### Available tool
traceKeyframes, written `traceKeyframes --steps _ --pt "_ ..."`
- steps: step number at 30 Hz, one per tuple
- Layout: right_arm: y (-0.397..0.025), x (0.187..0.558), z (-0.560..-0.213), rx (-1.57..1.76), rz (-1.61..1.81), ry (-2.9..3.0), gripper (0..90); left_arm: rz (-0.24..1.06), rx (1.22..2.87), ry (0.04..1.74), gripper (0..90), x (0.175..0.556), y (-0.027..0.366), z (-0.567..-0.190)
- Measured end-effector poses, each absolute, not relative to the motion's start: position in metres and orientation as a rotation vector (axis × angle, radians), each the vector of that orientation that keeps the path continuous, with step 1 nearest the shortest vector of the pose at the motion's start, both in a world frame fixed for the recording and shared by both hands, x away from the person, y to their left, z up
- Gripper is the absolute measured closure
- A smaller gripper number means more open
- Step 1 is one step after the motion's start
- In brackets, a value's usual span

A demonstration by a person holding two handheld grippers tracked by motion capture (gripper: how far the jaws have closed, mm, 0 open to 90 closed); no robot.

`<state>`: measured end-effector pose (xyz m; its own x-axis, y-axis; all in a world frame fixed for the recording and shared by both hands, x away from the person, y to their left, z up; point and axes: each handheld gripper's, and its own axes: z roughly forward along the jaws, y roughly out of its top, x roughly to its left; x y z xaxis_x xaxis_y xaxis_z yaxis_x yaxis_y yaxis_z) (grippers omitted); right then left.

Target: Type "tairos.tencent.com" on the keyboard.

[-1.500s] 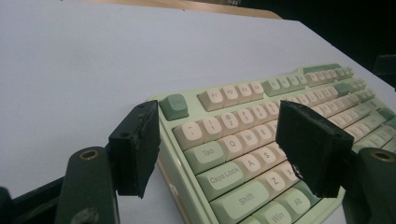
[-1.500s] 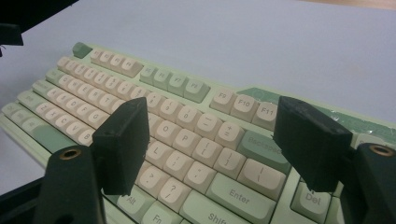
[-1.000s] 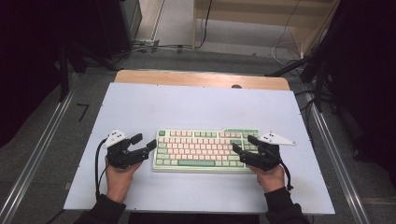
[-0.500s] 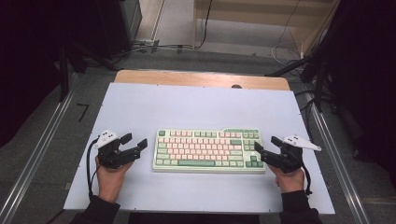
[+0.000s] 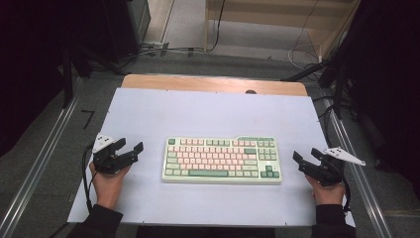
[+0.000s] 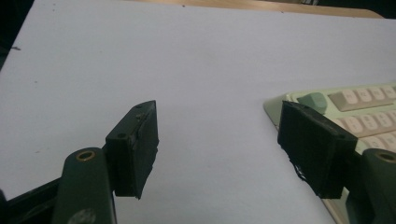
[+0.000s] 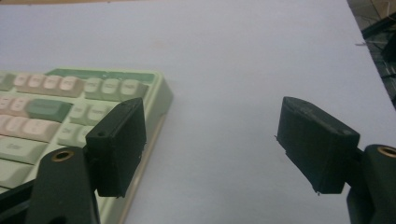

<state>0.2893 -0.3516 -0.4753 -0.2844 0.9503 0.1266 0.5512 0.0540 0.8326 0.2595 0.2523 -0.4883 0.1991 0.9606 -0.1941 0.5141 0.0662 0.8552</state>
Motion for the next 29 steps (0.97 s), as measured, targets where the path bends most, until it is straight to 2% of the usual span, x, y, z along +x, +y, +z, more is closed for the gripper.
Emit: traceKeyframes --steps 9,29 --pt "-0.372 0.296 -0.486 1.576 1.076 1.841 22.1 0.645 1.559 1.491 29.8 0.267 0.258 -0.493" --pt "-0.372 0.299 -0.49 1.595 1.056 1.846 22.1 0.621 1.554 1.525 29.8 0.271 0.26 -0.496"
